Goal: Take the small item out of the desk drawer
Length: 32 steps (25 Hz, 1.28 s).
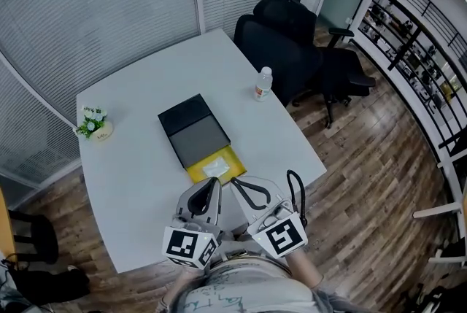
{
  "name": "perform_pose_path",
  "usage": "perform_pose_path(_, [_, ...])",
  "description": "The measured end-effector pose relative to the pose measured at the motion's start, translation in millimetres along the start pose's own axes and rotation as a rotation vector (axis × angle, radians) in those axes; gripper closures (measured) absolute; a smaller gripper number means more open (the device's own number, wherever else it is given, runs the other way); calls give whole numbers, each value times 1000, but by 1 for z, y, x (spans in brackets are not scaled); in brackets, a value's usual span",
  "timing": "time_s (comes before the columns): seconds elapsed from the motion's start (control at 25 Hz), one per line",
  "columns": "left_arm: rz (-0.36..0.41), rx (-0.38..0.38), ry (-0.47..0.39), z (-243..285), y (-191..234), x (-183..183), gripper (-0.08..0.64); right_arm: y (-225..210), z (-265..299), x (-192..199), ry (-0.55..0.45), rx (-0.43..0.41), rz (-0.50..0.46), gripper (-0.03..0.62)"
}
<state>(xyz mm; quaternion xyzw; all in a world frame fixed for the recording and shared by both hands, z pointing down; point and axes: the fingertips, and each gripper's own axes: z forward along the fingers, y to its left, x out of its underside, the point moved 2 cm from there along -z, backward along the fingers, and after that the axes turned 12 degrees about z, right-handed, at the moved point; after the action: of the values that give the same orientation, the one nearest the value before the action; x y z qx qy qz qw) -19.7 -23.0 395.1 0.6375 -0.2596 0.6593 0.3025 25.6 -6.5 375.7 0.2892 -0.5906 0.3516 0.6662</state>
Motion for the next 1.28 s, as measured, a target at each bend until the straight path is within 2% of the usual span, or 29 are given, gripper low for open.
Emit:
perform_pose_path(0.2, [-4, -7, -1, -5, 21, 7, 563, 9, 26, 9, 19, -25, -9, 589])
perform_pose_path(0.56, [-27, -74, 27, -12, 58, 22, 563, 30, 70, 15, 42, -134, -15, 589])
perform_pose_path(0.8, [-19, -148, 48, 7, 67, 21, 563, 7, 78, 11, 54, -191, -26, 589])
perform_pose_path(1.08, [-21, -251, 10, 34, 69, -11, 563, -29, 86, -19, 3, -279, -25, 589])
perform_pose_path(1.28, [-13, -290, 13, 40, 74, -7, 563, -39, 94, -17, -4, -316, -9, 589])
